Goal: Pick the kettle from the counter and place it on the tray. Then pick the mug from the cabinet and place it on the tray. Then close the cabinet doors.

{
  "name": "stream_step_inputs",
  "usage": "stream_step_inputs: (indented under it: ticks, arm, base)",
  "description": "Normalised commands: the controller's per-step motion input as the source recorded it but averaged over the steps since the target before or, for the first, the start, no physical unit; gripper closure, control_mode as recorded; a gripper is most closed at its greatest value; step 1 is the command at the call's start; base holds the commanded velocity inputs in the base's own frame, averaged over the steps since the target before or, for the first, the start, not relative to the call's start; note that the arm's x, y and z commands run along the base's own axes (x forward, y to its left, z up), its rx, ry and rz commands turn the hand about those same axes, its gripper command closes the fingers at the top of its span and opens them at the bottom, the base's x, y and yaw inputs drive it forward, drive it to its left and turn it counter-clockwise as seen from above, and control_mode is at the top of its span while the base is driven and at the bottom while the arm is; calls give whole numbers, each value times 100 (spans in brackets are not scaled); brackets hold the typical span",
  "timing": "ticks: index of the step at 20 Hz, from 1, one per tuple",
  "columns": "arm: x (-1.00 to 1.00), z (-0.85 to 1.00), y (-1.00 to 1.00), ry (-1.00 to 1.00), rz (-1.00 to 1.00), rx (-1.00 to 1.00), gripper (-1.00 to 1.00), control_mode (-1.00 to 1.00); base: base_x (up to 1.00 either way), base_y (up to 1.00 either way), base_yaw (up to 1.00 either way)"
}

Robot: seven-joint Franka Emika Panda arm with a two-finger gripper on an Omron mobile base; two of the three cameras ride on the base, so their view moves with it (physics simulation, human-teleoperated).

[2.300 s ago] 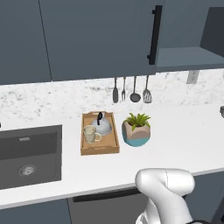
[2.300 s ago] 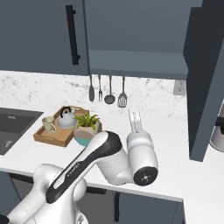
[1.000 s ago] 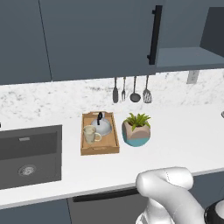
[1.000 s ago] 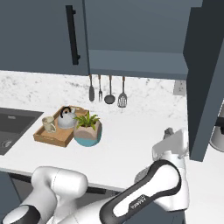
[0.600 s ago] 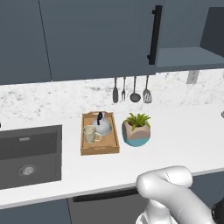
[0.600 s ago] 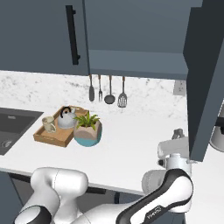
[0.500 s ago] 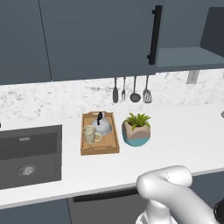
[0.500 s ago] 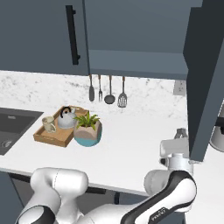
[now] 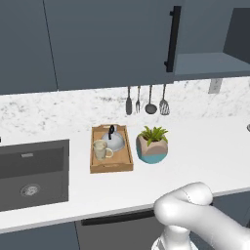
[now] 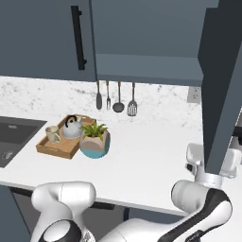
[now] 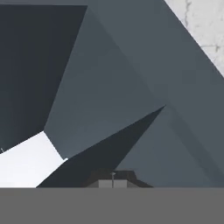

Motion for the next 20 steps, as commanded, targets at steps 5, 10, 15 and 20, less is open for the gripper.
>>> stream_step_inputs:
  ticks: [5,10,15,20]
  arm:
    - [1,0,-24,-15,0,2,100,-100]
    - [0,17,-5,-23,0,2,100,-100]
    - [15,24,-2,-24,0,0,100,-100]
    - [10,19,-3,-24,0,0,100,-100]
  base:
    - [0,0,0]
    - [0,0,0]
    - [0,0,0]
    - [0,0,0]
